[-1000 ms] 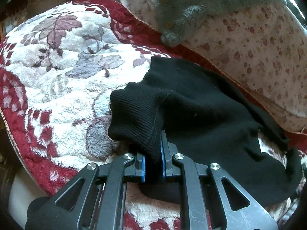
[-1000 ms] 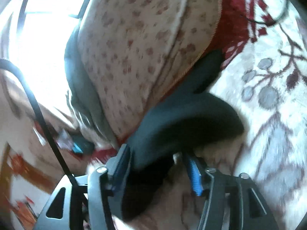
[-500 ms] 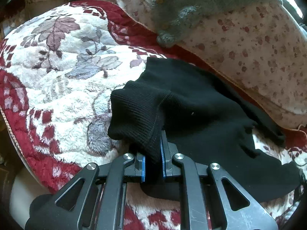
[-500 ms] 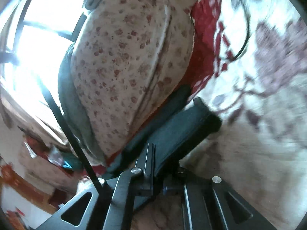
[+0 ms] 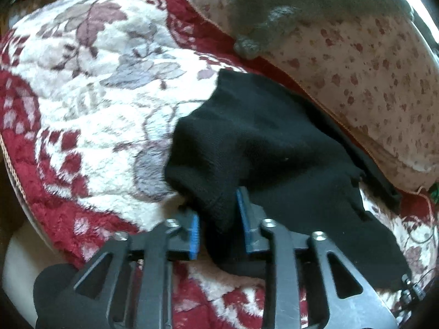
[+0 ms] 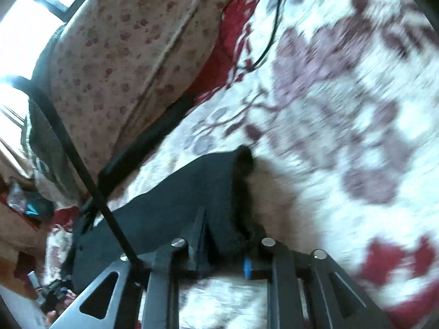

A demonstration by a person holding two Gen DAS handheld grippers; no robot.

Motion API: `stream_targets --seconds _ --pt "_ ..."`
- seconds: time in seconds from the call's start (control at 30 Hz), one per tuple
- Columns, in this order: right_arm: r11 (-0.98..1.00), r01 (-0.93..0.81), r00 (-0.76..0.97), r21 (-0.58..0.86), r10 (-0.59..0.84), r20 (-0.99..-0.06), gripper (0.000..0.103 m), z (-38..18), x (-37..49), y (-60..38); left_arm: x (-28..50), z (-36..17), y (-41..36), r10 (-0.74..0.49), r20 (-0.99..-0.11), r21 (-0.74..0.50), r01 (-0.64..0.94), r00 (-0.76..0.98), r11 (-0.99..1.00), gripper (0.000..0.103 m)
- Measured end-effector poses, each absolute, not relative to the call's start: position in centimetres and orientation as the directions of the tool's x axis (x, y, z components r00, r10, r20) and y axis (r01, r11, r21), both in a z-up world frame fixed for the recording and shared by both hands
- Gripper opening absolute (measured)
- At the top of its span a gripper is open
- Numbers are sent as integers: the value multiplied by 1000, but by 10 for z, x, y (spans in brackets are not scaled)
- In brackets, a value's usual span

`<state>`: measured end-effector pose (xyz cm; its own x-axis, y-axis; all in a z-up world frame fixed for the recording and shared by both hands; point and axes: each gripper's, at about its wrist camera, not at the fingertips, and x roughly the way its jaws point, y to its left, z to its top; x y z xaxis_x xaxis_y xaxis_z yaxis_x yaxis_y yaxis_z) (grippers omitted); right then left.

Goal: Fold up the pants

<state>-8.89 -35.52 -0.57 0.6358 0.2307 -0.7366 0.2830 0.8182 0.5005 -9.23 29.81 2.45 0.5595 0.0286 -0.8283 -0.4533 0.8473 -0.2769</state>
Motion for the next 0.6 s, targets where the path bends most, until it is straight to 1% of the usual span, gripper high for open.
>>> stream_targets --seconds 0.07,0.1,0.2,0.3,0.4,0.47,0.6 --pt "827 304 635 473 194 -748 24 0 -93 -364 -98 25 305 18 -830 -292 -461 558 838 37" --pt "833 318 633 453 169 -755 24 4 -93 -367 -100 26 307 17 -831 -292 -462 556 837 38" --pt "842 369 630 392 83 -772 24 16 -99 -378 -106 36 304 71 -834 -232 -463 548 856 38" --pt "822 341 677 457 123 -726 25 32 -104 -384 -114 55 300 143 -817 -172 -473 559 864 38" --pt "828 287 711 481 152 -687 26 46 -97 -376 -122 77 298 222 -779 -127 -495 586 860 37" --pt "821 237 725 520 206 -657 31 51 -88 -368 -124 89 299 187 -764 -166 -469 617 868 38" --pt "810 177 711 560 289 -642 31 49 -61 -342 -111 102 290 83 -764 -242 -403 640 883 38"
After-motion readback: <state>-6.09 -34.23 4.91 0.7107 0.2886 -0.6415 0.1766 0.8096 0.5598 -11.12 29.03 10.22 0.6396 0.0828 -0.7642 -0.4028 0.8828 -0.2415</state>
